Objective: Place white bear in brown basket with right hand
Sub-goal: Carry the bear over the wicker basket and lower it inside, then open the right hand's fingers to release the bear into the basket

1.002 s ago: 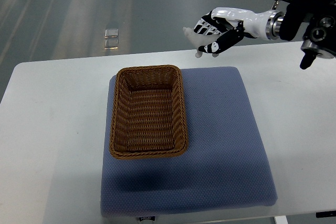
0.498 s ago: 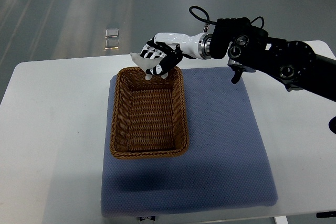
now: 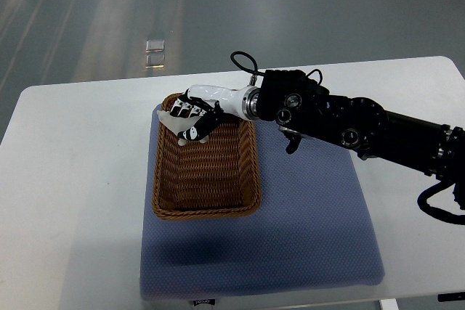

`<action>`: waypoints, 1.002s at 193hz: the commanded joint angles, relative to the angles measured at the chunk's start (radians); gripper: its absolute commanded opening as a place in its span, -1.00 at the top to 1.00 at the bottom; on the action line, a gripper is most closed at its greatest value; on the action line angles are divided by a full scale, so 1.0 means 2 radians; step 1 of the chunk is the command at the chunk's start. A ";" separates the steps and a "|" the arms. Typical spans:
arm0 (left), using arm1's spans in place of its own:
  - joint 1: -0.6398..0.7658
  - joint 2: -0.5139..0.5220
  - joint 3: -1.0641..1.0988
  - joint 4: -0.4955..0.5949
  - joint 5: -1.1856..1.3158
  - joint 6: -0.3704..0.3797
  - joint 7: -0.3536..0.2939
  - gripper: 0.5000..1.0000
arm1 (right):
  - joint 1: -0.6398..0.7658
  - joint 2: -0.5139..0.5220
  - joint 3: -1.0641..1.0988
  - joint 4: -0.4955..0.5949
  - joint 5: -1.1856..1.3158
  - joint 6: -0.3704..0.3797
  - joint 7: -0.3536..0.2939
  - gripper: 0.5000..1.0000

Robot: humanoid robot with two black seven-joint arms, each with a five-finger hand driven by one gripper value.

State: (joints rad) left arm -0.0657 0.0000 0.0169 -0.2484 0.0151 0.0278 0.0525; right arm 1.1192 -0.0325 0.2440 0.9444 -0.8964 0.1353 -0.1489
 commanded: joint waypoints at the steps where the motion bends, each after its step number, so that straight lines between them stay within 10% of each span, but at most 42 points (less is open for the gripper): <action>1: 0.000 0.000 0.000 0.000 -0.001 0.000 0.000 -1.00 | -0.010 0.006 0.000 -0.004 -0.008 -0.001 0.000 0.83; 120: 0.001 0.000 0.000 0.000 0.000 0.000 0.000 -1.00 | -0.036 0.011 -0.019 -0.014 -0.034 -0.012 0.009 0.56; 193: 0.000 0.000 0.000 0.000 0.000 -0.001 0.000 -1.00 | -0.040 0.008 -0.019 -0.014 -0.034 -0.012 0.009 -0.09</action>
State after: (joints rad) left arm -0.0655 0.0000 0.0169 -0.2485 0.0154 0.0277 0.0521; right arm 1.0387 -0.0164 0.2056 0.9173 -0.9649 0.1117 -0.1302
